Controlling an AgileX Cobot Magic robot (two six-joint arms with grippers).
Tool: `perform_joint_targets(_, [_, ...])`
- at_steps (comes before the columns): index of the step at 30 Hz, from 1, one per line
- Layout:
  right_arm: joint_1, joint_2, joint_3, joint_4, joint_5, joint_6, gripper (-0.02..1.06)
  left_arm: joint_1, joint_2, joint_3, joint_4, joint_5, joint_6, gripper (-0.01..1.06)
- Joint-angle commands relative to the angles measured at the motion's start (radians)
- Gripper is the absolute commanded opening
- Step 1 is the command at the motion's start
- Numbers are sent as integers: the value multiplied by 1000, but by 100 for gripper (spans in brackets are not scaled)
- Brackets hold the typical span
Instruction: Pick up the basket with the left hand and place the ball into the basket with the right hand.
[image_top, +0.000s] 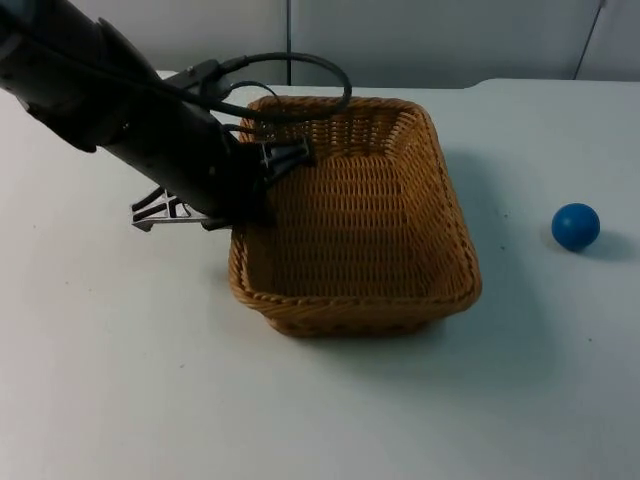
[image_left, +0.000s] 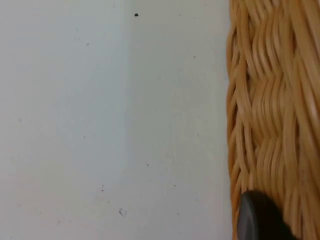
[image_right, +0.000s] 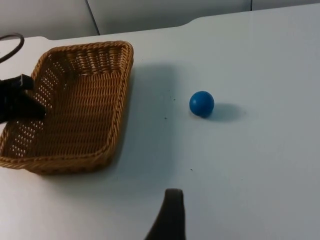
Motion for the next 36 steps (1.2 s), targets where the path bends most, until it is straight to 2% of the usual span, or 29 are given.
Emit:
perform_joint_targets(1, [1, -5, 4, -3, -10, 0, 75, -8, -34, -2, 4, 21, -29, 0])
perform_joint_targets(6, [1, -5, 4, -3, -10, 0, 75, -6, -105, -2, 90, 42, -97, 0])
perform_joint_targets(9, [1, -5, 4, -3, -10, 0, 75, -4, -155, -2, 264, 83, -257, 0])
perform_joint_targets(10, [1, -5, 4, -3, -10, 0, 75, -4, -155, -2, 264, 83, -257, 0])
perform_joint_targets(15, [1, -5, 4, -3, -10, 0, 75, -4, -247, -2, 568, 168, -537, 0])
perform_joint_targets(20, [1, -5, 4, -7, -10, 0, 75, -4, -337, -2, 667, 208, -584, 0])
perform_joint_targets(24, [1, -5, 4, -9, -10, 5, 75, -4, -417, -2, 688, 241, -594, 0])
perform_joint_targets(26, [1, -5, 4, -42, -8, 52, 75, -4, -451, -2, 690, 243, -611, 0])
perform_joint_targets(29, [1, -5, 4, -49, -8, 61, 75, -4, -470, -2, 709, 241, -618, 0])
perform_joint_targets(36, [1, -5, -3, -59, -3, 79, 75, -4, -470, -2, 822, 231, -721, 0])
